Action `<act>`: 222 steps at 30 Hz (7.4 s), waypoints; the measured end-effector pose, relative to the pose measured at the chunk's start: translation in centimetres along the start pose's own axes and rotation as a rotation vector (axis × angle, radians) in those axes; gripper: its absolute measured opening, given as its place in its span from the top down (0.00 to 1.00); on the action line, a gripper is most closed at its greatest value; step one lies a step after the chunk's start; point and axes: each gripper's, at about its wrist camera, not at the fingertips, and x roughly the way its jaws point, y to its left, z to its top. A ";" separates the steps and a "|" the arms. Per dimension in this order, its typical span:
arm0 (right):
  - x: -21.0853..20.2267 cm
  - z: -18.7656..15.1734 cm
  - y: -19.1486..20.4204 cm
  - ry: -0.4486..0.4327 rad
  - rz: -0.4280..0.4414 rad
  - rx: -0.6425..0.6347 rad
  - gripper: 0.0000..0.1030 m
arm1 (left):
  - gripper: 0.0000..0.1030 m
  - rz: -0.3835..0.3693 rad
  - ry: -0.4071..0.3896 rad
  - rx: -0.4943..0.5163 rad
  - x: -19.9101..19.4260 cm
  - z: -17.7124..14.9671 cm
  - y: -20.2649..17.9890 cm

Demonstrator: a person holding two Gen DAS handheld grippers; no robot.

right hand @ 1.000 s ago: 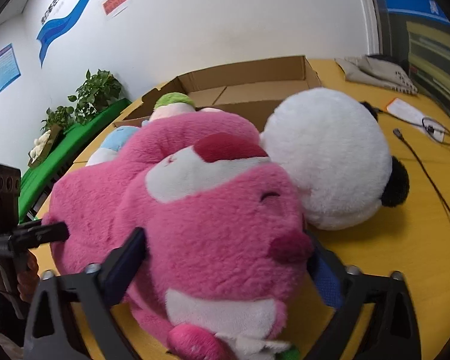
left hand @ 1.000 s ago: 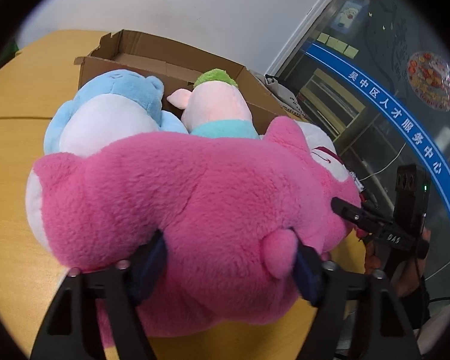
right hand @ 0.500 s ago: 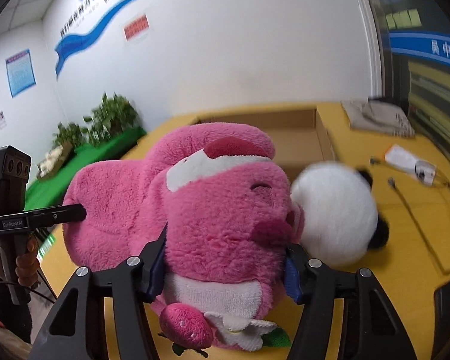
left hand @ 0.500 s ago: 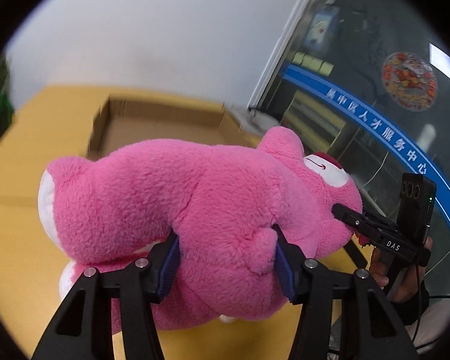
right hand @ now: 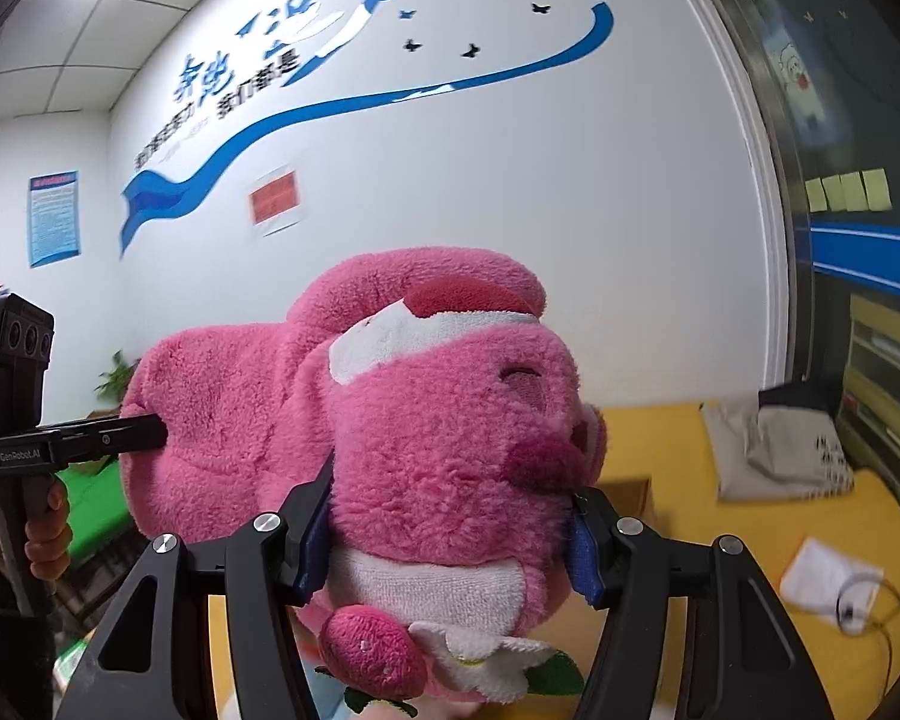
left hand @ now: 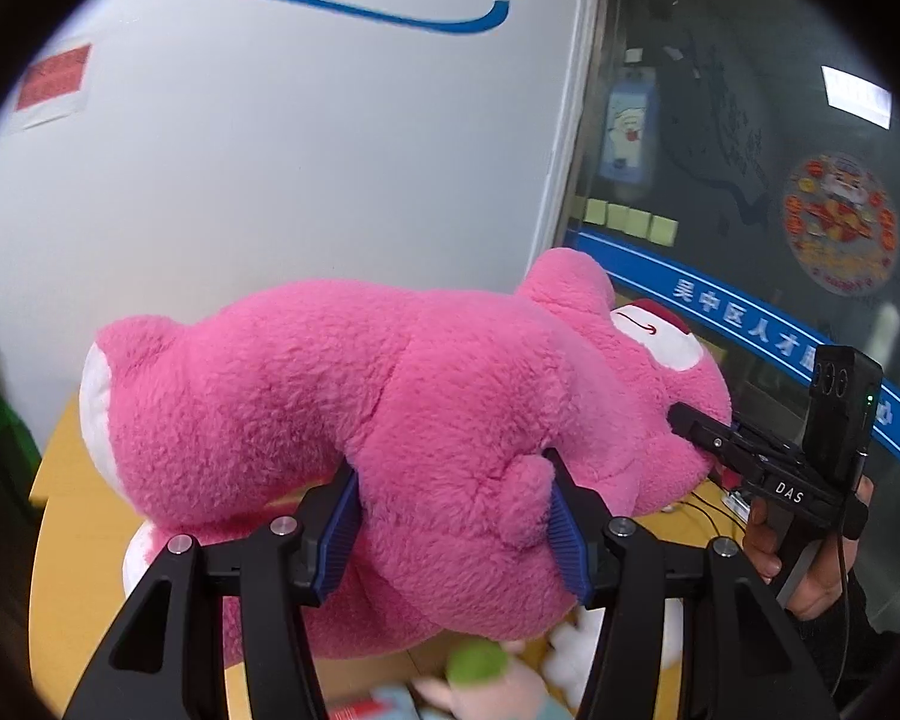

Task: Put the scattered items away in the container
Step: 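Lift the pink bear with both grippers, lower it into the box, open, then withdraw both open grippers from the box toward the remaining plush toys, then close the right gripper on the blue bear while the left gripper grips it too, then lift the blue bear with both grippers, lower it into the box, open, then move both grippers to the green-haired plush and close them on it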

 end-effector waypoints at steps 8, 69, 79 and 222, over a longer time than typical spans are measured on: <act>14.4 0.9 -8.6 0.092 -0.092 0.123 0.35 | 0.48 -0.055 0.181 -0.099 18.0 1.4 5.9; -1.9 -14.0 1.5 0.383 -0.189 -0.028 0.00 | 0.16 0.140 0.221 -0.094 2.7 -20.3 -5.5; -2.3 -14.5 2.0 0.388 -0.203 -0.043 0.00 | 0.16 0.166 0.221 -0.128 2.6 -20.8 -5.4; 0.5 -14.3 5.3 0.397 -0.157 -0.135 0.00 | 0.25 0.005 0.217 -0.163 3.3 -19.0 -6.1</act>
